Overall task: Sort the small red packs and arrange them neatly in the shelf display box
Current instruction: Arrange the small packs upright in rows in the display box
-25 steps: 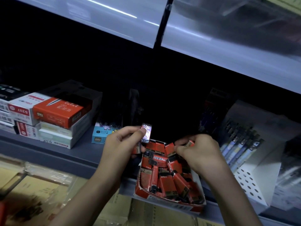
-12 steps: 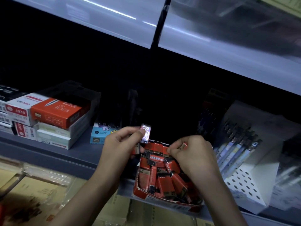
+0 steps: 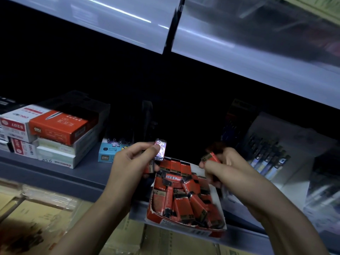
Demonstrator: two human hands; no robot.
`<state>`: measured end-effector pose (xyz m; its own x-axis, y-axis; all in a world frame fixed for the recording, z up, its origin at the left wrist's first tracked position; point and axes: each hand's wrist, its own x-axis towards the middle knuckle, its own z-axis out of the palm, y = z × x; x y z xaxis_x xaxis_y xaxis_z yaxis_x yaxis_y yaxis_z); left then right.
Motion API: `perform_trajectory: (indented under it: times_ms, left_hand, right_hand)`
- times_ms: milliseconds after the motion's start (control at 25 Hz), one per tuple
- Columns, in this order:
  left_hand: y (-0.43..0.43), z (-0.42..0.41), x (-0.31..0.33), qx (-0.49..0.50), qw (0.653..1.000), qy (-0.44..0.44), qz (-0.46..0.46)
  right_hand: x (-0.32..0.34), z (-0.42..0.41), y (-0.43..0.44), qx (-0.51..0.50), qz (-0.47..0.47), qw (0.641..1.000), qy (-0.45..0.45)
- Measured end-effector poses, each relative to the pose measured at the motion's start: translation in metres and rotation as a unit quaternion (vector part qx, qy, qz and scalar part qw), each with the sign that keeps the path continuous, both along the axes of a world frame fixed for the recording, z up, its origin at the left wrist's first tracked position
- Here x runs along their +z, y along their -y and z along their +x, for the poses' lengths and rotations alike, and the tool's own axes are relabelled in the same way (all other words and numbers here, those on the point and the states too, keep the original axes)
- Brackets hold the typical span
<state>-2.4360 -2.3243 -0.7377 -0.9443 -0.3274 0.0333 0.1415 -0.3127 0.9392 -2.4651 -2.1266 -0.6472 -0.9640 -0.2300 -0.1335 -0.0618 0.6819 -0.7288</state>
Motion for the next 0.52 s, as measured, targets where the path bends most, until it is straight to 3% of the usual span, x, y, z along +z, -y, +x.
perform_trajectory:
  times_ms: [160,280,400,520]
  left_hand:
    - [-0.002,0.0,0.002,0.003,1.0,0.004,0.005]
    - [-0.003,0.0,0.002,0.005,1.0,0.006,0.005]
    - [-0.003,0.0,0.001,0.002,1.0,0.006,0.004]
    - [-0.003,0.0,0.001,-0.003,1.0,0.004,0.002]
  right_hand:
    - [0.004,0.004,-0.005,0.008,-0.044,0.999,-0.027]
    - [0.001,-0.001,-0.005,-0.058,0.09,0.983,-0.151]
    - [-0.006,-0.003,0.004,-0.08,0.218,0.952,-0.198]
    - [-0.02,-0.003,0.015,-0.055,0.229,0.946,-0.222]
